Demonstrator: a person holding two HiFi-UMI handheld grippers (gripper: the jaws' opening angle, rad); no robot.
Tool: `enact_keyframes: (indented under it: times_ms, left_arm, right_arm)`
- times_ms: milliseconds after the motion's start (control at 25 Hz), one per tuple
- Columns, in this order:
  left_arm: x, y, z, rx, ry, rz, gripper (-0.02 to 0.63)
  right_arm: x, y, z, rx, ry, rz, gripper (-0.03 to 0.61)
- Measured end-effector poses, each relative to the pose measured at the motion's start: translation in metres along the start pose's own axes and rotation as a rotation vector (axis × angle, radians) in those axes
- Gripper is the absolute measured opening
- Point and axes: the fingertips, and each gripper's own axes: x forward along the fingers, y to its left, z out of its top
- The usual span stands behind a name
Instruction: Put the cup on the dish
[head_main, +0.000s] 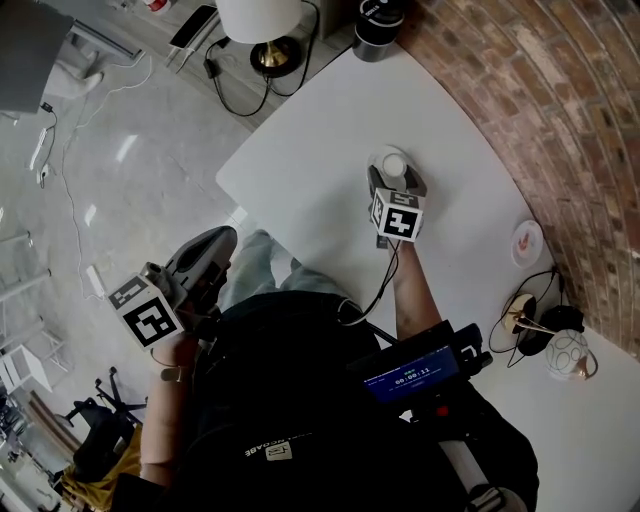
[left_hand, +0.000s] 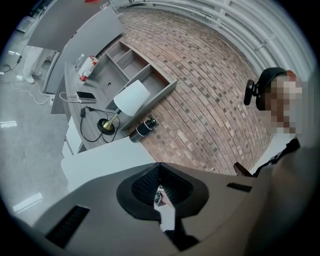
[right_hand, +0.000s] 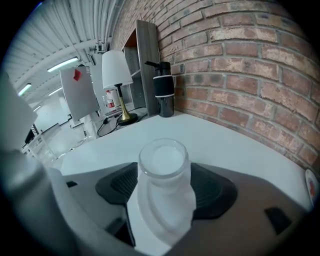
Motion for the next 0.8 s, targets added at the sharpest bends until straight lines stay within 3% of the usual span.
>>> enact_keyframes:
  times_ms: [480,800]
  left_arm:
    - [0.005,-0.007,0.009,0.038,0.057,-0.089,0.006]
    - [0.025,-0.011,0.02,0.057,0.131,-0.176,0.006]
  right_arm:
    - [-0.048,-0.007,-0.002,0.07,-0.031,-0.066,0.313]
    - [-0.093,-0.012,0.024,0.132,-0.104,-0.122,0.311]
